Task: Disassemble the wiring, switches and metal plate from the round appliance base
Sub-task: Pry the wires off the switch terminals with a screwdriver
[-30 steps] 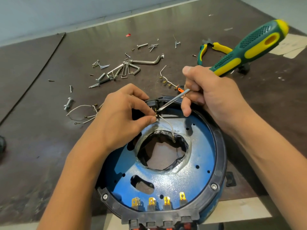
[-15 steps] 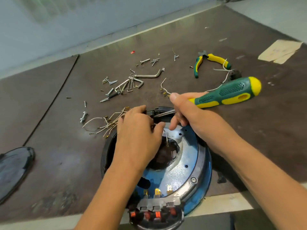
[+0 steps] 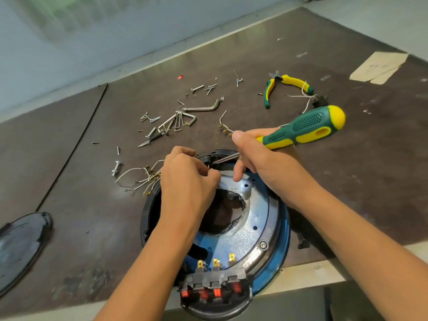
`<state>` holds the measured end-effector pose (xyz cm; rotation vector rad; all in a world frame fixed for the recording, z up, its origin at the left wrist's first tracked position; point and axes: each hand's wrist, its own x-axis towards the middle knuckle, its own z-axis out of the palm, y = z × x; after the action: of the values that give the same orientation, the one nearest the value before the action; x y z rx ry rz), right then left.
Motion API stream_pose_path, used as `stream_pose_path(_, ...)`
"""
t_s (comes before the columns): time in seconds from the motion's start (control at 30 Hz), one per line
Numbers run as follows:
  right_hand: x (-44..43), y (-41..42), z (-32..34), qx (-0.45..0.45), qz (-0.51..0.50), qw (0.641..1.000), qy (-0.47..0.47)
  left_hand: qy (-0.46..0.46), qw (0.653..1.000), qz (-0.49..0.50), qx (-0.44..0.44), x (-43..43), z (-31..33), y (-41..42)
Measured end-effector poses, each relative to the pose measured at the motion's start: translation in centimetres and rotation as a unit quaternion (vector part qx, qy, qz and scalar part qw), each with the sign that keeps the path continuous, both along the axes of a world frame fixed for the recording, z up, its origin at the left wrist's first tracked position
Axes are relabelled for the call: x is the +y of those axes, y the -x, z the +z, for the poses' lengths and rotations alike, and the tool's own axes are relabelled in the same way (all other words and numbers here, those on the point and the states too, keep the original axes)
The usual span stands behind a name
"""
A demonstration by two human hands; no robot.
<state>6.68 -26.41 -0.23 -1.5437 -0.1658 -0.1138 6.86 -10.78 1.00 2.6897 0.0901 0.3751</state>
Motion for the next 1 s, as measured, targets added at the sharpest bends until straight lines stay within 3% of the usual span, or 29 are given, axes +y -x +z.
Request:
stream_pose_path(0.4,-0.2,-0.1,-0.2,-0.019,0.022,1.000,0.006,-0.014,0.999,-0.026,-0.018,0.6,-0.4,-0.4)
stream_pose_path(0.6,-0.1,-0.3,-0.4,-0.032,0.020,0.999,0.012,0.102,0.994,-0.011,0.028,1.3,-0.2,-1.3)
stream_pose_path(1.0,0.1,-0.7,0.0,0.005,0.023,1.000,0.002,0.117,0.992,-0.021,0.043,1.3,-0.2,-1.5)
